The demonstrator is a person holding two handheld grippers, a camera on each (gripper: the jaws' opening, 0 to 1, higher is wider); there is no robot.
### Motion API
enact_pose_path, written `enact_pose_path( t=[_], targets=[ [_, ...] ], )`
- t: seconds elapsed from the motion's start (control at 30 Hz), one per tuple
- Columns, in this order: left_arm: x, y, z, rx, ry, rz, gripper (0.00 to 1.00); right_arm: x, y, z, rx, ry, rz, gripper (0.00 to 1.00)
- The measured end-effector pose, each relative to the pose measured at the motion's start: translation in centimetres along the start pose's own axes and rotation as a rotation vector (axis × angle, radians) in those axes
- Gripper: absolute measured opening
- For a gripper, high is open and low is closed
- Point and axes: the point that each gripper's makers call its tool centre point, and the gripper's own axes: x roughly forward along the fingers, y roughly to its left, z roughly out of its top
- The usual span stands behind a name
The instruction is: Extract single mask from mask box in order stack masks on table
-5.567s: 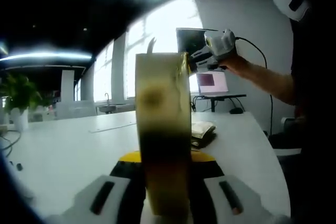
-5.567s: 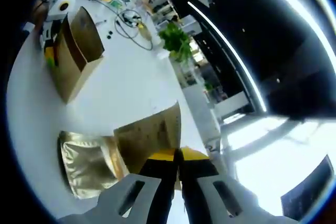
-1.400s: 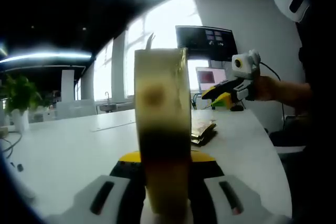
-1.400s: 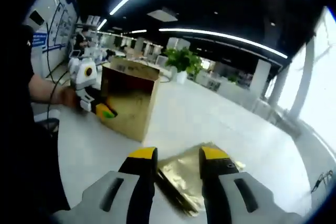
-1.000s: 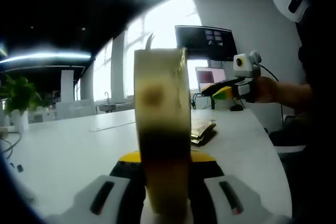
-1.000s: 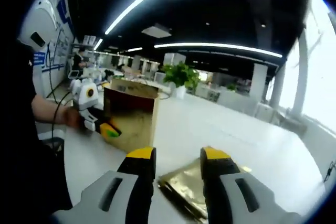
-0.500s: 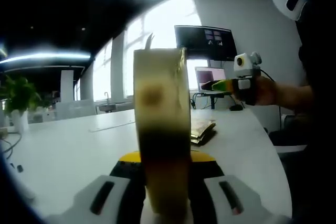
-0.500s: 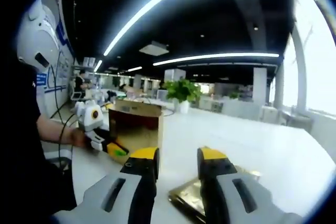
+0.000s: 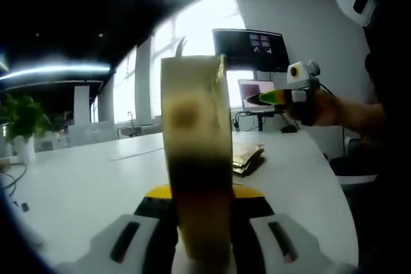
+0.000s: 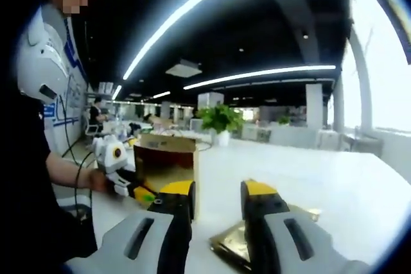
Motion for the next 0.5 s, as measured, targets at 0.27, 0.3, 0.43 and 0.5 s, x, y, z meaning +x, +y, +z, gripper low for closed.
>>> enact_pose_path(
  t=[0.27, 0.3, 0.43, 0.5],
  targets=[
    [0.1, -0.1, 0.0, 0.006, 0.006, 0.004, 0.32, -0.6, -1.2, 0.2, 0.022, -0.013, -0.01, 0.24],
    [0.1, -0.1, 0.0, 0.007, 0.006, 0.004, 0.32, -0.5, -1.5, 0.4, 0.025, -0.018, -0.014, 0.24],
    [0.1, -0.1, 0.0, 0.01, 0.005, 0.002, 0.32, 0.2, -1.5, 0.8, 0.008, -0.024, -0.008, 0.24],
    [0.1, -0.1, 0.0, 0.007, 0.004, -0.001, 0.32, 0.5, -1.4, 0.9, 0.009, -0.023, -0.004, 0.24]
  ],
)
